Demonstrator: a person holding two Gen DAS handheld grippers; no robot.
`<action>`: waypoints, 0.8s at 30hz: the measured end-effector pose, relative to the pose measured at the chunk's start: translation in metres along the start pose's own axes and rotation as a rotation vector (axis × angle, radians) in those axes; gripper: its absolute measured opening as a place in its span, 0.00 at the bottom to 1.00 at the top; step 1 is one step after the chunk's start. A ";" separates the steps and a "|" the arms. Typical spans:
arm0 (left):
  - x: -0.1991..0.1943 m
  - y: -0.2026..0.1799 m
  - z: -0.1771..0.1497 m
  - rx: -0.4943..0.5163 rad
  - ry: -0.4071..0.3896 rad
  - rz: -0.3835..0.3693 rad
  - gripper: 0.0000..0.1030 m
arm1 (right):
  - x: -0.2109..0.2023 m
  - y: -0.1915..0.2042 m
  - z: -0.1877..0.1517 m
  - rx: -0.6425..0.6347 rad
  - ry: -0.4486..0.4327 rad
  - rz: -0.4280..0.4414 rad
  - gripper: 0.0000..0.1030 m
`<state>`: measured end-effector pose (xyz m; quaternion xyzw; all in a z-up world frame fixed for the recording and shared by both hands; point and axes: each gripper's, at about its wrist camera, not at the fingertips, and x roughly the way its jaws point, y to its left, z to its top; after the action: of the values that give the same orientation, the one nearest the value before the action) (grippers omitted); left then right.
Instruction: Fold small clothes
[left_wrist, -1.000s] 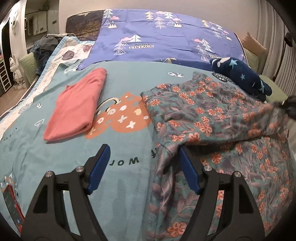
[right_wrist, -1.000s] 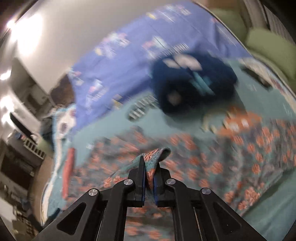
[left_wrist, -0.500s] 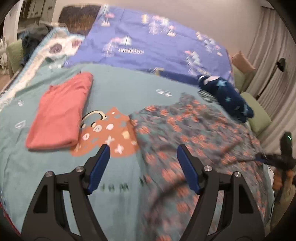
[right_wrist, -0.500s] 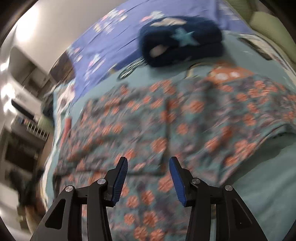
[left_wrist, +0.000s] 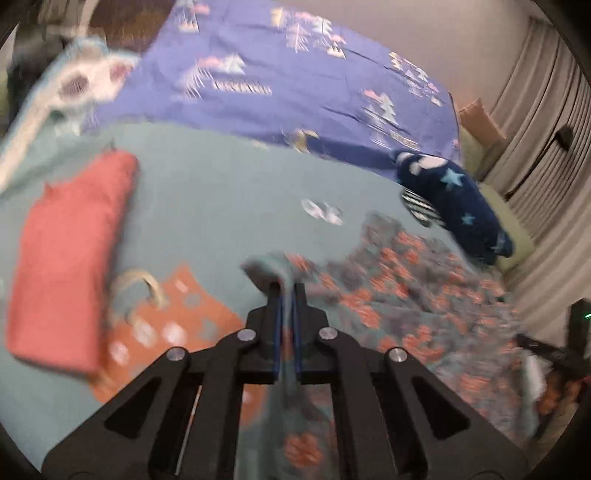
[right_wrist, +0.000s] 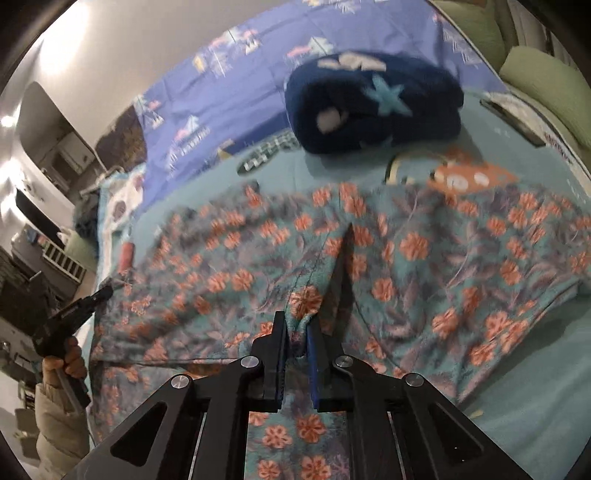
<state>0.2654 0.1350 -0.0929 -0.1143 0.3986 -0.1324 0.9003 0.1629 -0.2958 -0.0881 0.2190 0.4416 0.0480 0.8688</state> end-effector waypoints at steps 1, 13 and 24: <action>0.003 0.007 0.002 0.000 -0.004 0.043 0.05 | 0.001 -0.003 0.000 -0.002 0.007 -0.019 0.08; -0.011 0.020 -0.023 -0.090 0.043 -0.071 0.67 | -0.021 -0.003 -0.014 -0.022 -0.016 -0.126 0.21; 0.014 0.022 -0.024 0.026 0.063 0.280 0.00 | 0.003 0.008 -0.036 -0.022 0.078 -0.063 0.21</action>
<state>0.2595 0.1483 -0.1253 -0.0416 0.4370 -0.0142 0.8984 0.1369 -0.2758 -0.1057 0.1933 0.4813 0.0342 0.8543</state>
